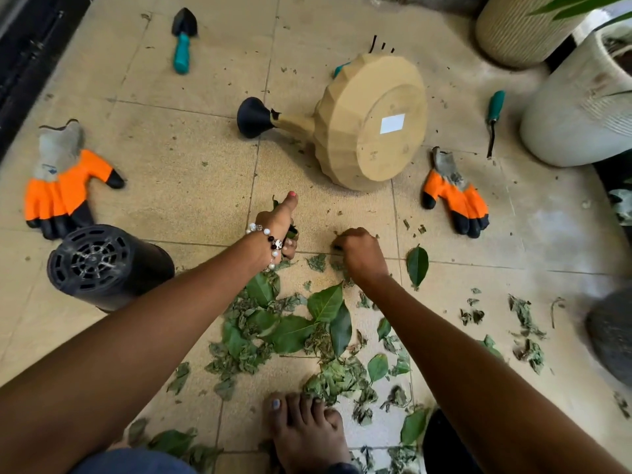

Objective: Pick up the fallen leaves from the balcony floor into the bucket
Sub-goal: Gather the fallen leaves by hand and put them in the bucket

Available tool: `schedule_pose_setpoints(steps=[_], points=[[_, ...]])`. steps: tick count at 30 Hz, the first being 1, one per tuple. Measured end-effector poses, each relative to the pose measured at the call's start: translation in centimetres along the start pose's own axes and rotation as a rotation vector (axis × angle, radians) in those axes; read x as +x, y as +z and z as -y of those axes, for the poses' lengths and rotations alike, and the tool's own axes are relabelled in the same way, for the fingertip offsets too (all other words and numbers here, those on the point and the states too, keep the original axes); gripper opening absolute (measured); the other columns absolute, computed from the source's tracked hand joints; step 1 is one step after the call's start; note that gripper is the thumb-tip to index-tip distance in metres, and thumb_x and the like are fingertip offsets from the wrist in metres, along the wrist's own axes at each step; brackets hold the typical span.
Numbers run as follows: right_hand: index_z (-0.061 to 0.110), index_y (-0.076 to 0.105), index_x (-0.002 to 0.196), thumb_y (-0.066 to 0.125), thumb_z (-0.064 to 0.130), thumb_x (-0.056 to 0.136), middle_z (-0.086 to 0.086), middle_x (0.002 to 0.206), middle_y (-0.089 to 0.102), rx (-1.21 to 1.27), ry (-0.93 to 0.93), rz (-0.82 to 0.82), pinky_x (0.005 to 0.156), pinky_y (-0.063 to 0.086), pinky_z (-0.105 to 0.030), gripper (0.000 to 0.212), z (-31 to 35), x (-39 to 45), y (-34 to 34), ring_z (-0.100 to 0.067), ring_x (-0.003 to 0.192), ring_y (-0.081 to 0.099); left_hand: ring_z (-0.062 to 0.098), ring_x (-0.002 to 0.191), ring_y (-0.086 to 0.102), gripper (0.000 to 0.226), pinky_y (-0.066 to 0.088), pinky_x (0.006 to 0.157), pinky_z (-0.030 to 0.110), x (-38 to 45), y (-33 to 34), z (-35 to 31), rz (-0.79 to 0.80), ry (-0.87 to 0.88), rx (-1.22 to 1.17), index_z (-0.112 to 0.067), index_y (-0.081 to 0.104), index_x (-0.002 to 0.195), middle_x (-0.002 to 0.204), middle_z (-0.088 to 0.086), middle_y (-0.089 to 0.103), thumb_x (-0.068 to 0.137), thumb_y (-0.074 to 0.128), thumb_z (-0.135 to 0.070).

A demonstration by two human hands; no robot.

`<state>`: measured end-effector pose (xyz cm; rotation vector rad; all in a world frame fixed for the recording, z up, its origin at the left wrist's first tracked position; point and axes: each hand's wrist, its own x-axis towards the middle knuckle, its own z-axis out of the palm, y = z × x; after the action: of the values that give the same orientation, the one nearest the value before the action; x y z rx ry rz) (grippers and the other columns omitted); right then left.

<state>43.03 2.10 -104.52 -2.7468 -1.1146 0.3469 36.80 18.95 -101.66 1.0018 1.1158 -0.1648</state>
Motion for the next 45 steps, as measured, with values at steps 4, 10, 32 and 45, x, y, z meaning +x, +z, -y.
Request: schedule_pose_setpoints(steps=[4,10,32,45], points=[[0.004,0.075,0.103,0.060,-0.007,0.086,-0.008,0.101,0.074,0.438,0.281,-0.215,0.091,0.048,-0.018,0.025,0.5,-0.7,-2.1,-0.019,0.089,0.069,0.013,0.036,0.032,0.065,0.024,0.036,0.016,-0.7,0.7,0.0,0.076,-0.021,0.066,-0.013,0.041,0.082,0.061,0.005,0.043,0.076,0.055,-0.077],[0.008,0.068,0.117,0.051,0.002,0.092,-0.011,0.115,0.070,1.038,0.454,-0.179,0.088,0.057,-0.035,0.031,4.7,-1.7,-4.3,-0.019,0.096,0.068,0.025,0.064,0.063,0.079,0.054,0.056,0.032,-2.8,5.5,0.9,0.141,0.046,0.056,-0.007,0.062,0.100,0.086,0.009,0.063,0.073,0.053,-0.081],[0.005,0.061,0.120,0.049,0.023,0.099,-0.017,0.121,0.058,0.080,0.521,-0.079,0.093,0.045,-0.043,0.030,-9.0,-6.8,-1.4,-0.036,0.114,0.046,0.025,0.051,0.059,0.022,0.053,0.038,0.030,-4.0,8.1,1.7,0.074,0.095,-0.098,0.001,0.058,0.083,0.085,0.016,0.056,0.101,0.047,-0.004],[0.004,0.056,0.112,0.047,0.012,0.096,-0.022,0.111,0.062,0.252,0.532,-0.087,0.077,0.045,-0.037,0.021,-10.9,0.4,-3.6,-0.040,0.102,0.058,0.021,0.055,0.048,0.028,0.043,0.037,0.019,-0.5,4.2,0.9,0.037,0.114,0.017,-0.006,0.067,0.080,0.077,0.012,0.058,0.099,0.048,-0.001]])
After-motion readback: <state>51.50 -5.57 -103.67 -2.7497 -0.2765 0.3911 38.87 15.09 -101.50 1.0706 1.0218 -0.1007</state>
